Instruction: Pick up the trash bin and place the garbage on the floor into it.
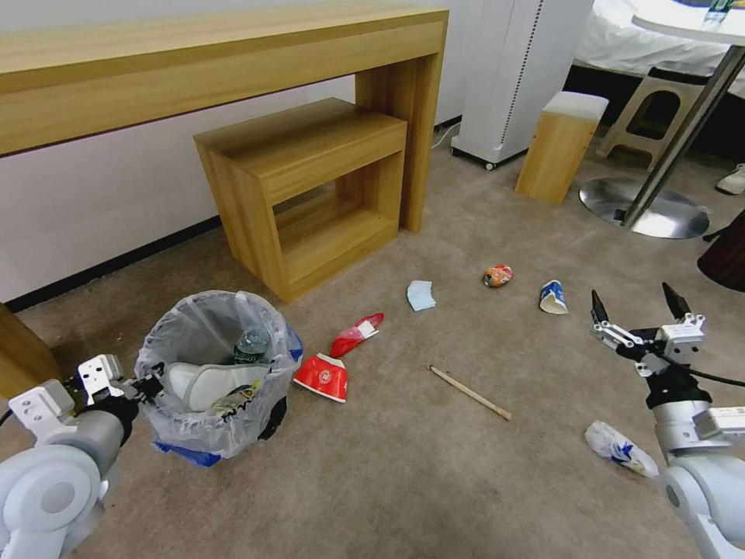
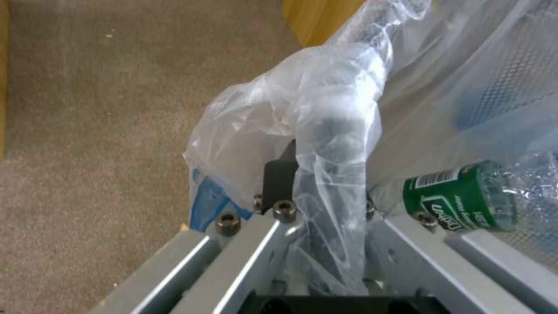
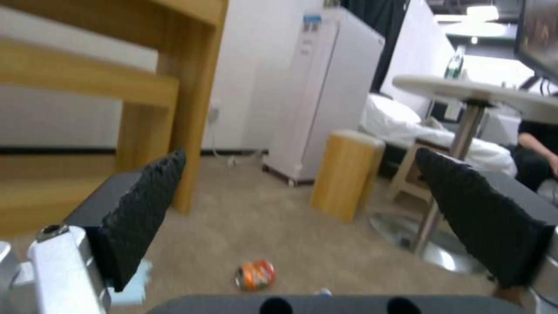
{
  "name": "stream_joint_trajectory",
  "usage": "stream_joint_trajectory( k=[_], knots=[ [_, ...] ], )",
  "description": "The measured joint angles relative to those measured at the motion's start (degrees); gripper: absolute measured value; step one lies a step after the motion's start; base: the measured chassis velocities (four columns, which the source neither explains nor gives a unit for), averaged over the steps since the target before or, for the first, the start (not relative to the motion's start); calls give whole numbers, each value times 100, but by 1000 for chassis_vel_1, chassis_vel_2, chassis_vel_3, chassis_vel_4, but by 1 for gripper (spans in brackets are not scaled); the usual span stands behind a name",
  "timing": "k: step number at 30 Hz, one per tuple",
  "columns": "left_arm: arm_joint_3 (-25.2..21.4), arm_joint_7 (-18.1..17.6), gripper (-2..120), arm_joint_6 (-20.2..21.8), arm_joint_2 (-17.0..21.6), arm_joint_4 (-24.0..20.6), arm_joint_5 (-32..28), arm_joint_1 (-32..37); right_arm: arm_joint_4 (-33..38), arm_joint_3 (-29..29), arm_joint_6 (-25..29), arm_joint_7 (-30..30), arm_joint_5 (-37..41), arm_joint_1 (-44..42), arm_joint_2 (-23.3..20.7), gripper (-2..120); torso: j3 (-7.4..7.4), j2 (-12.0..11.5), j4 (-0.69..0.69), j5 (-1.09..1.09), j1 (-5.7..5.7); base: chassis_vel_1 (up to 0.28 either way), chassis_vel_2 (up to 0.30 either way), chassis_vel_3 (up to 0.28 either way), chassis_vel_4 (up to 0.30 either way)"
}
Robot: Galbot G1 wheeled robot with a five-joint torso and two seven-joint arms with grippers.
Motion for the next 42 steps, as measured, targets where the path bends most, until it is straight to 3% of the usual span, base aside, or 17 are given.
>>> stream_joint_trajectory(
  k=[16,20,23,24,28,34,36,42],
  knots=[
    [5,6,0,-4,12,-108,4,52,-951,-475,80,26,-55,152,21,100,0,0,0,0,0,0,0,0,0],
    [6,2,0,-4,-11,-159,22,88,-1614,-738,-110,85,-323,307,-42,100,0,0,0,2,0,0,0,0,0],
    [9,2,0,-4,-35,-198,34,115,-2023,-838,-802,-29,-588,396,-147,100,0,0,0,2,0,0,0,0,0],
    [9,2,0,-4,-35,-198,34,115,-2023,-838,-802,-29,-588,396,-147,100,0,0,0,2,0,0,0,0,0],
    [-6,1,0,-4,-50,-226,35,134,-2296,-802,-1698,-642,-1084,425,-367,100,0,0,0,1,0,0,0,0,0],
    [-3,1,0,-5,-75,-246,51,141,-2491,-627,-2230,-1561,-1551,493,-570,100,0,0,0,1,0,0,0,0,0],
    [12,0,0,-7,-87,-254,69,142,-2526,-469,-2771,-2103,-1815,533,-679,100,0,0,0,0,0,0,0,0,0],
    [26,-1,0,-8,-101,-267,90,146,-2792,-239,-2934,-2978,-2396,712,-804,100,0,0,0,0,0,0,0,0,0]
  ],
)
